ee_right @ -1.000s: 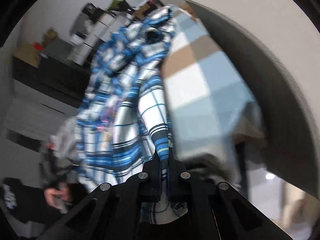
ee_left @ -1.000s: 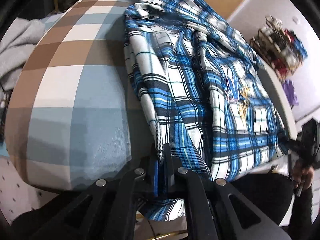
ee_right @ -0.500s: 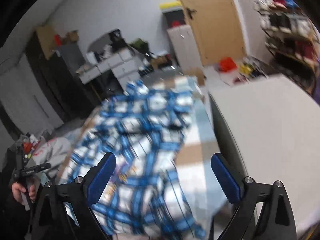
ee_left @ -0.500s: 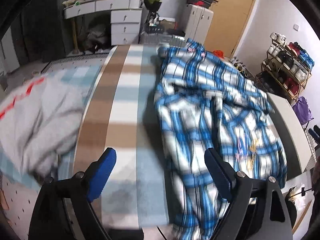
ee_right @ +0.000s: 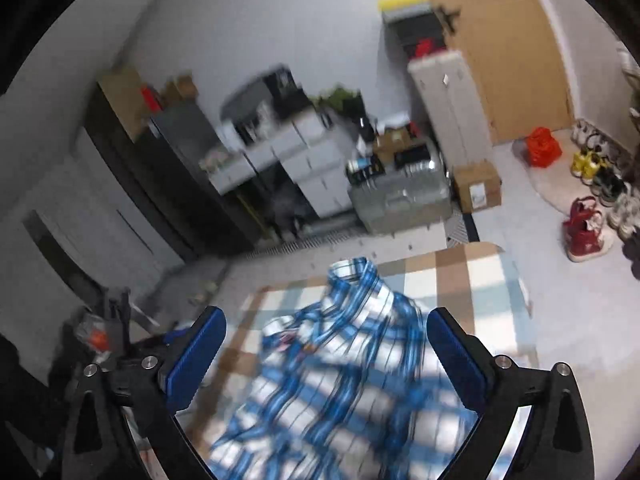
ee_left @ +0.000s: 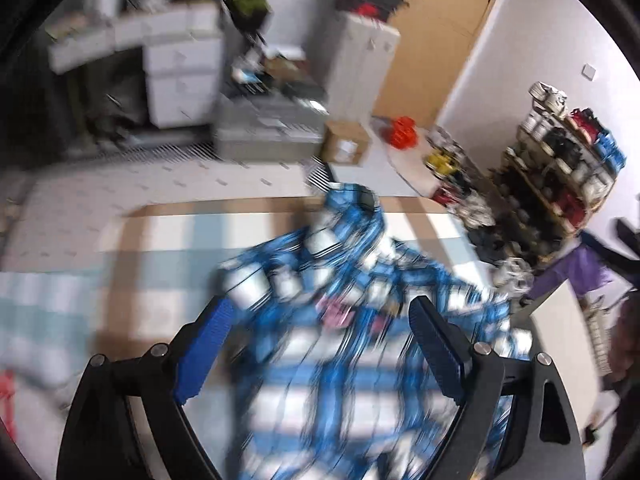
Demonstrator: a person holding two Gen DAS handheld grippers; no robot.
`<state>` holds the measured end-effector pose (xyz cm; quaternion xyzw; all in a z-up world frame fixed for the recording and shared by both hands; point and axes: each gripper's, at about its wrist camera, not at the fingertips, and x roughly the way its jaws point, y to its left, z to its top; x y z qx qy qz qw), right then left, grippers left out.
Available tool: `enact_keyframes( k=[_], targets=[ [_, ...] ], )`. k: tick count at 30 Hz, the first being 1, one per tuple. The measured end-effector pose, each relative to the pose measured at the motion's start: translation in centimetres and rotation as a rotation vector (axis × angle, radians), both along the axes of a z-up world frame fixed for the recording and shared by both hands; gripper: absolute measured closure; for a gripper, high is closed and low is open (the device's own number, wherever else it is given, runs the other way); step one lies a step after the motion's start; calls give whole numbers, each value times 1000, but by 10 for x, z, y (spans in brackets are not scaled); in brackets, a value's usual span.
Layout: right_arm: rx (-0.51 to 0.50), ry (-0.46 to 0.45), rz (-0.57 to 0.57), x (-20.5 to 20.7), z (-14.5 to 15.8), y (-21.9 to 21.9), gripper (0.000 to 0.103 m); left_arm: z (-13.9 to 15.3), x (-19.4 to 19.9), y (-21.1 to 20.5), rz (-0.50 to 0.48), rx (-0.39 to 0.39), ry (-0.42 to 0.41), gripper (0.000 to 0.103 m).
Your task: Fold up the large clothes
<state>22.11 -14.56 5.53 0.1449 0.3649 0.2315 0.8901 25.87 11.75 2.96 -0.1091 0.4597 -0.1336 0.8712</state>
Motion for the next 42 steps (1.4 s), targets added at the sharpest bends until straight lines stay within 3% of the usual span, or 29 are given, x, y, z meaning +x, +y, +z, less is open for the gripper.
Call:
enact_keyframes(
  k=[2, 4, 6, 8, 10, 11, 12, 13, 15, 18, 20, 23, 29, 32, 34, 38, 42],
  targets=[
    [-107, 101, -12, 60, -34, 20, 1, -34, 47, -5, 7, -67, 155, 16],
    [-201, 179, -37, 104, -70, 33, 2, -61, 76, -3, 64, -115, 216, 16],
    [-188, 277, -8, 142, -111, 44, 8, -81, 98, -2, 63, -187, 224, 16],
    [-116, 313, 28, 163, -133, 52, 12, -92, 110, 0, 68, -209, 198, 16],
    [-143, 335, 28, 183, -150, 67, 13, -100, 114, 4, 59, -239, 186, 16],
    [-170, 349, 3, 192, -158, 73, 21, -100, 114, 3, 48, -245, 190, 16],
    [-181, 385, -23, 202, -169, 78, 37, -103, 113, 4, 43, -246, 193, 16],
    [-180, 422, -42, 209, -175, 82, 47, -104, 110, 4, 42, -241, 194, 16],
    [-231, 459, -32, 217, -186, 97, 80, -102, 109, 2, 43, -193, 195, 16],
    [-320, 441, -14, 213, -184, 107, 99, -97, 107, 2, 55, -177, 165, 16],
    [-313, 443, -11, 209, -180, 103, 100, -93, 111, 1, 60, -179, 162, 16],
    [-374, 237, -5, 189, -141, 100, 100, -82, 108, 1, 56, -208, 141, 16],
    [-325, 18, -52, 163, -86, 82, 100, -55, 106, -12, 3, -199, 48, 15],
    [-313, 19, -24, 152, -71, 79, 100, -38, 105, -21, -27, -215, 36, 15],
    [-308, 52, -29, 149, -72, 73, 100, -26, 100, -35, -72, -183, 8, 15],
    [-290, 74, -41, 143, -72, 69, 100, -28, 101, -60, -145, -129, 35, 15],
    [-264, 73, -16, 139, -70, 67, 100, -39, 112, -71, -118, -77, 69, 15]
  ],
)
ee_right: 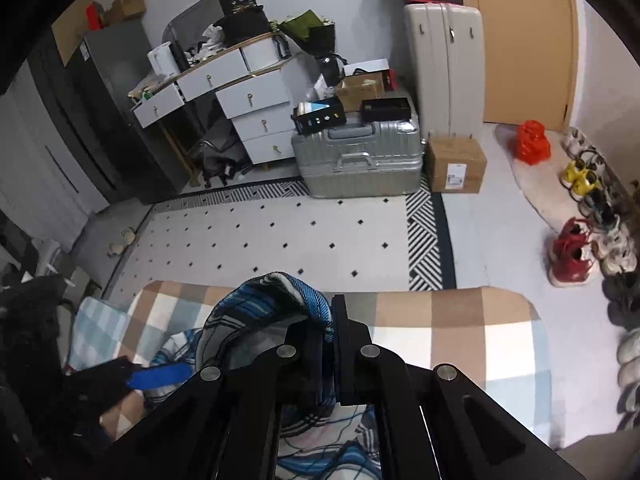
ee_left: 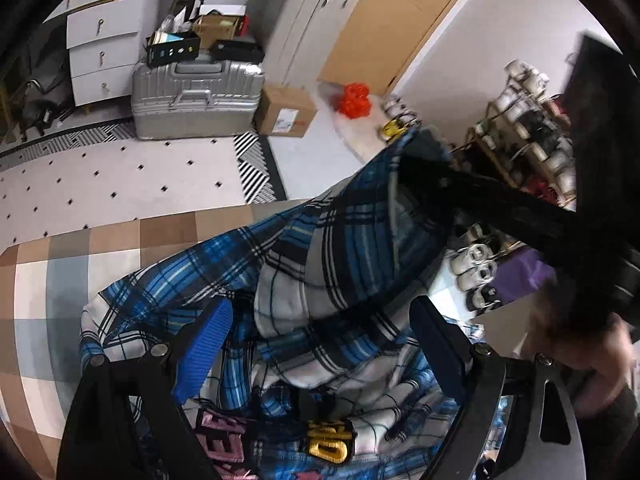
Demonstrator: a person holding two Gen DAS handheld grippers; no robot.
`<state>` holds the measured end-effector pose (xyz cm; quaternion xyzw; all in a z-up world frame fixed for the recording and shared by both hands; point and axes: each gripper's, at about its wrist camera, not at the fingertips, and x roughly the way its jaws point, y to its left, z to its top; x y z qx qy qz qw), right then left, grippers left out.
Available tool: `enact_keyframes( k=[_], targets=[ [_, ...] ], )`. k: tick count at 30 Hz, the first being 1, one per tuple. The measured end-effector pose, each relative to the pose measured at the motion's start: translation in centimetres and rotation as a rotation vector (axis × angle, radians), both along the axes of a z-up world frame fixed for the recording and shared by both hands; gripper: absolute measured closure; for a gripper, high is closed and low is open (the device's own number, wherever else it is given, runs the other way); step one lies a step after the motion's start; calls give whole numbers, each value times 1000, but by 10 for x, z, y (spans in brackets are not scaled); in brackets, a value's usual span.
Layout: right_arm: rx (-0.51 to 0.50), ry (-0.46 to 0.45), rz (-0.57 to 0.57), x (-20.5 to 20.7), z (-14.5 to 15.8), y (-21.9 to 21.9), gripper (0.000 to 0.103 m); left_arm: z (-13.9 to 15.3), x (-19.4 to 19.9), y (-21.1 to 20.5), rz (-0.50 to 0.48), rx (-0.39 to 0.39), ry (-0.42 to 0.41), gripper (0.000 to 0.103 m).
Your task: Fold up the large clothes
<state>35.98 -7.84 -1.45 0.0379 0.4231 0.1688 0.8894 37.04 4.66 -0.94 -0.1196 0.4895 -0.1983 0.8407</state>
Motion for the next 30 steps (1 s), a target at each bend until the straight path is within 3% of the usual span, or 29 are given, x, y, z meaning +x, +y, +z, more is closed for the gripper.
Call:
enact_keyframes(
  k=[5, 8, 10, 12, 14, 16, 19, 23, 30],
  targets=[
    [-33, -10, 30, -6, -1, 2, 100, -3, 12, 14, 153, 47, 2, 15],
    [-55, -15, 54, -11, -3, 3, 100, -2, 20, 19, 239, 154, -23, 18],
    [-77, -27, 73, -15, -3, 7, 100, -3, 24, 16, 217, 218, -35, 35],
    [-120, -49, 116, -20, -3, 13, 100, -2, 25, 6, 151, 281, -45, 82],
    [-175, -89, 158, -28, 0, 25, 100, 3, 20, -5, 115, 347, -81, 98],
    [-199, -136, 154, -35, 9, 30, 100, 14, 13, -9, 109, 384, -98, 99],
    [-181, -184, 144, -47, 30, 28, 100, 36, -1, -2, 100, 365, -115, 99],
    [-139, -248, 186, -80, 57, 21, 100, 71, -48, 9, 43, 341, -186, 99],
    [-90, -401, 264, -204, 85, 10, 100, 102, -165, 15, -9, 271, -293, 99]
  ],
)
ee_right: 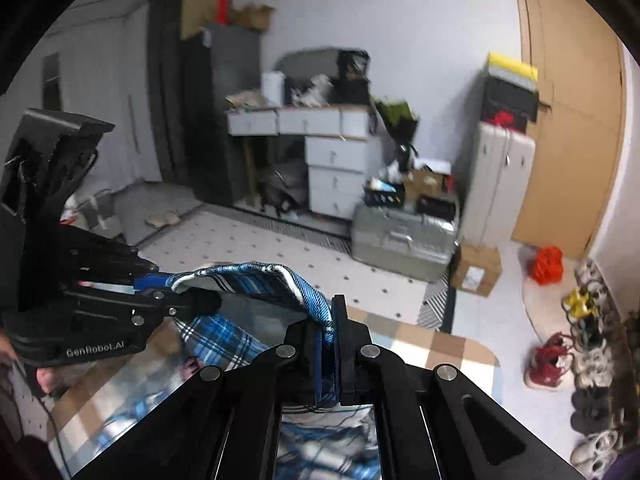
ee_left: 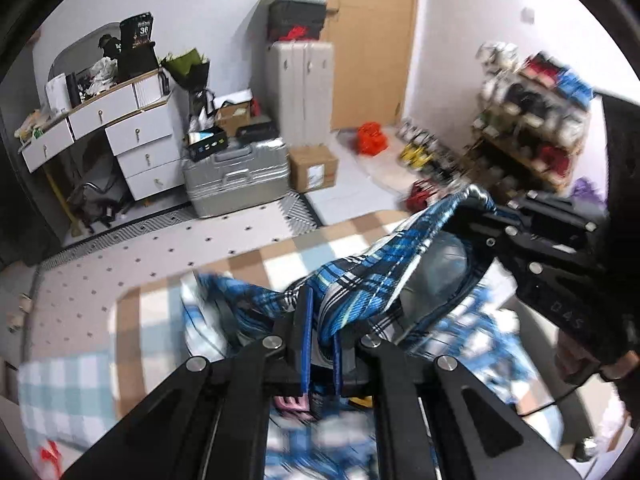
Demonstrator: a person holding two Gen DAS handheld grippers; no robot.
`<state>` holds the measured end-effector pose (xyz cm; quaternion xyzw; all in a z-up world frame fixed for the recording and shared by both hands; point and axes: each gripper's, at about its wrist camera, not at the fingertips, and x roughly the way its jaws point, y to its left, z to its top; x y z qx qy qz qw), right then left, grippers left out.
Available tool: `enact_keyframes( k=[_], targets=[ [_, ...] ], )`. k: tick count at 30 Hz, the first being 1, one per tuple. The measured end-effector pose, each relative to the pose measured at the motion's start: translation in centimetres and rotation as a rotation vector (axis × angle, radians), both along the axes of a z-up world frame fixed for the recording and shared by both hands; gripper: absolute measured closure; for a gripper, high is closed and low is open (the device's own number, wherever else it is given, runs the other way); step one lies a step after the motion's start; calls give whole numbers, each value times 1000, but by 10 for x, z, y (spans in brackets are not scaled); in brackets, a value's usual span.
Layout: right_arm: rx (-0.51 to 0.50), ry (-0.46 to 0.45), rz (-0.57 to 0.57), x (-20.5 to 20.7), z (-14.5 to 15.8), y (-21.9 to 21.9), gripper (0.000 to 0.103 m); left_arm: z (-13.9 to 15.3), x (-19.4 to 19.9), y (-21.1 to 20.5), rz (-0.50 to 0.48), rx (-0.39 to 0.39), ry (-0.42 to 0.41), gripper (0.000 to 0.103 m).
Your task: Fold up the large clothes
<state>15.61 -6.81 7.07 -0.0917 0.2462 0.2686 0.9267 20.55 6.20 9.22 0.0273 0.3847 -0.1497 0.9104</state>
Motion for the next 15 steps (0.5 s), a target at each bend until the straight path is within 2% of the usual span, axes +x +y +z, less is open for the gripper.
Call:
enact_keyframes(
  k=[4, 6, 7, 11, 13, 15],
  targets=[
    [-2, -107, 26, -90, -12, -6, 100, -17, -77, -3, -23, -82, -35, 99],
    [46, -67, 15, -129, -34, -12, 100, -32, -105, -8, -14, -109, -36, 99],
    [50, -46, 5, -144, -47, -13, 100, -50, -121, -10, -9, -129, -10, 99],
    [7, 45, -42, -203, -109, -8, 100, -102, -151, -10, 40, -218, 84, 96],
    [7, 96, -66, -213, -131, -9, 99, -124, -159, -8, 66, -260, 132, 96],
    [6, 185, -103, -216, -157, -9, 99, -146, -160, -6, 88, -284, 201, 94]
  ],
)
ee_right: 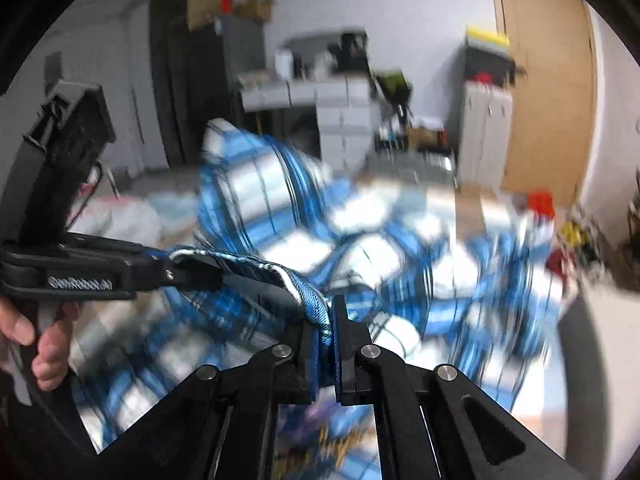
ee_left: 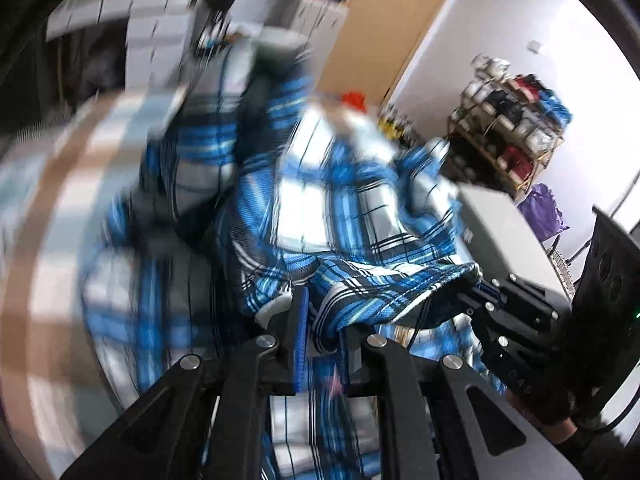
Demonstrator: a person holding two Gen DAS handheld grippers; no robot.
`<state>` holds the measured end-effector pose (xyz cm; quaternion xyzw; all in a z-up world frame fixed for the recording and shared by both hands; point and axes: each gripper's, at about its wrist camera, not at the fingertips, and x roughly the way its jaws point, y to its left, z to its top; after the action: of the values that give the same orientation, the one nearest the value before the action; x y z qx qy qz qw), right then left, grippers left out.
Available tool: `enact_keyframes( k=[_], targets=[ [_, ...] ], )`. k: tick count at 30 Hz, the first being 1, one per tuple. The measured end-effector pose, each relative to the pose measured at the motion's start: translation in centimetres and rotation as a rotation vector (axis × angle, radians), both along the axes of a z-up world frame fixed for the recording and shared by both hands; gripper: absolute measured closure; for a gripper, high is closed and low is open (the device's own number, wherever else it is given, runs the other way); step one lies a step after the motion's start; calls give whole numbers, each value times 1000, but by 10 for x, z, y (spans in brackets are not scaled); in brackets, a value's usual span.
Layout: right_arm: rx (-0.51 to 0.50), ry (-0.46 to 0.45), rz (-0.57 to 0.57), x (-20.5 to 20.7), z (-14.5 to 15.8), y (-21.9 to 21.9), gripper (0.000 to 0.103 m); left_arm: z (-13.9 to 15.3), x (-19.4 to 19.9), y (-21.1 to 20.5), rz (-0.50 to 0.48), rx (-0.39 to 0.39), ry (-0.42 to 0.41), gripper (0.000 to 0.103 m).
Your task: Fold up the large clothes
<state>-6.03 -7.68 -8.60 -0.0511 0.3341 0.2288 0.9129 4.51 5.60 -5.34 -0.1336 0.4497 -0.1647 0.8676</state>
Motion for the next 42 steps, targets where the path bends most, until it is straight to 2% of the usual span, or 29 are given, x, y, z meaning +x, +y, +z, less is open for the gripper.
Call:
enact_keyframes(
  k=[4, 6, 8, 10, 11, 12, 13, 14, 15, 17, 19, 22, 23, 25, 27, 29, 31, 33, 34, 35, 36, 38, 40, 42],
  targets=[
    [19, 180, -27, 15, -34, -3, 97, -18, 3, 3, 11, -19, 100, 86],
    [-24, 247, -41, 25, -41, -3, 94, -13, 0, 5, 23, -33, 95, 78],
    [33, 306, -77, 34, -42, -16, 88, -2, -7, 8, -7, -51, 71, 70],
    [150, 366, -85, 36, -42, -30, 71, 14, -11, 14, -6, -49, 24, 63],
    [231, 392, -74, 37, -40, -38, 52, 19, -13, 19, -6, -62, -2, 59],
    [270, 396, -66, 36, -40, -41, 39, 28, -14, 22, -4, -78, -29, 50],
    [302, 391, -62, 34, -37, -45, 34, 40, -12, 28, 12, -91, -67, 44],
    [314, 371, -65, 32, -31, -49, 25, 46, -19, 37, 32, -97, -97, 31],
    [313, 351, -70, 29, -26, -52, 18, 50, -22, 42, 55, -107, -129, 25],
    [339, 312, -73, 18, -17, -60, 17, 66, -14, 52, 102, -128, -178, 24],
    [358, 267, -92, 9, -6, -71, 17, 69, -6, 60, 131, -154, -181, 24],
    [358, 175, -185, 10, 12, -88, 17, 69, 20, 51, 121, -192, -129, 24],
    [349, 158, -250, 24, 18, -96, 16, 69, 19, 50, 104, -206, -113, 24],
    [390, 179, -277, 54, 22, -105, 14, 65, 32, 35, 51, -222, -64, 24],
    [422, 236, -294, 88, 16, -114, 14, 63, 32, 28, 53, -182, -22, 24],
    [427, 361, -341, 137, 1, -115, 14, 54, 45, 23, 95, -165, 19, 24],
    [442, 482, -356, 170, -15, -113, 18, 37, 61, 26, 99, -171, 99, 24],
    [475, 554, -330, 195, -26, -106, 49, 23, 70, 31, 126, -149, 163, 24],
    [442, 581, -335, 206, -29, -102, 59, 16, 70, 37, 136, -145, 184, 24],
    [422, 596, -348, 212, -28, -100, 88, 11, 73, 42, 156, -116, 200, 24],
    [426, 607, -349, 215, -27, -100, 92, 8, 75, 47, 175, -103, 200, 24],
    [504, 587, -303, 217, -12, -106, 97, 5, 79, 60, 200, -96, 175, 24],
    [605, 501, -239, 209, 16, -116, 98, 5, 82, 76, 249, -51, 128, 24],
    [736, 454, -189, 193, 33, -131, 99, 3, 86, 88, 262, -54, 123, 24]
  ],
)
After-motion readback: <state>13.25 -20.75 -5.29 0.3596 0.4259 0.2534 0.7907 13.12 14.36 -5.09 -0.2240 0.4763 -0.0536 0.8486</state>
